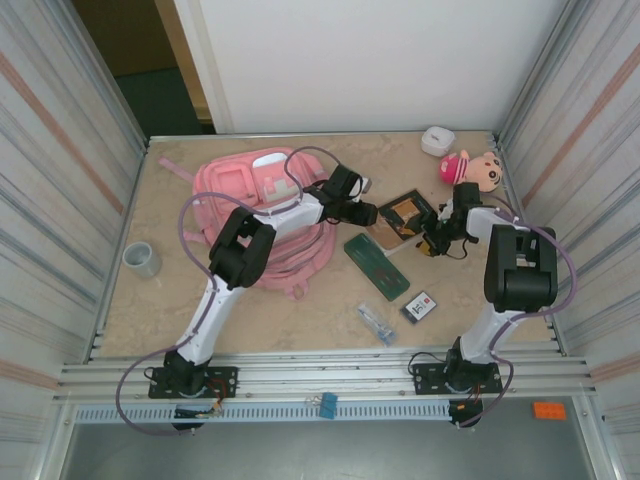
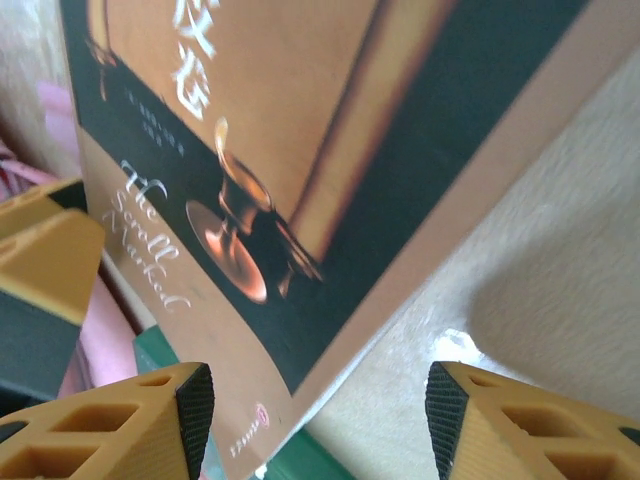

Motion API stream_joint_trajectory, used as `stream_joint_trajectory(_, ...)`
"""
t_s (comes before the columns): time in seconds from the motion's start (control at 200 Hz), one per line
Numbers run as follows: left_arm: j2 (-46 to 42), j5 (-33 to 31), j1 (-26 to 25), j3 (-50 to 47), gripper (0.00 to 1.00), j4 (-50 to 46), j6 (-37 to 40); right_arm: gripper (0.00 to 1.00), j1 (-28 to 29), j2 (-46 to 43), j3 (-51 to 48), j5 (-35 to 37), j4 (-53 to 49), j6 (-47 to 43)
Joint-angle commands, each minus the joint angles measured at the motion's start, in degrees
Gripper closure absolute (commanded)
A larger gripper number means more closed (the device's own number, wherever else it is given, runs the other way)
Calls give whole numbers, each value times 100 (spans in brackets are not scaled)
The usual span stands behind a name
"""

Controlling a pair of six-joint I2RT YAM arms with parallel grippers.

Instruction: Pack the student bag

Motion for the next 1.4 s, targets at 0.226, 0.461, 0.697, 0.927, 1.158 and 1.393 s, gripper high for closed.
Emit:
stream_joint_trajectory(0.226, -673, 687, -362, -714, 44, 298, 125, 41, -162, 209, 581, 957, -1033, -716)
stream_joint_trajectory(0.461, -725, -101, -190, -711, 43, 159, -734, 35, -78, -58, 306, 608, -1107, -820)
stream_joint_trajectory(0.697, -121, -88, -161, 70, 44, -344, -625, 44, 194, 166, 292, 801, -1094, -795)
stream_joint_trajectory(0.927, 206, 86, -163, 303, 45, -399, -676, 77, 181, 559, 278, 1172, -1400, -837)
stream_joint_trajectory(1.158, 471, 108, -162, 562, 45, -685, -627, 79, 194, 509, 198, 1065, -1308, -781)
stream_joint_trajectory(1.393, 385, 1331, -194, 683, 48, -477, -667, 80, 219, 407, 89, 788, -1028, -613)
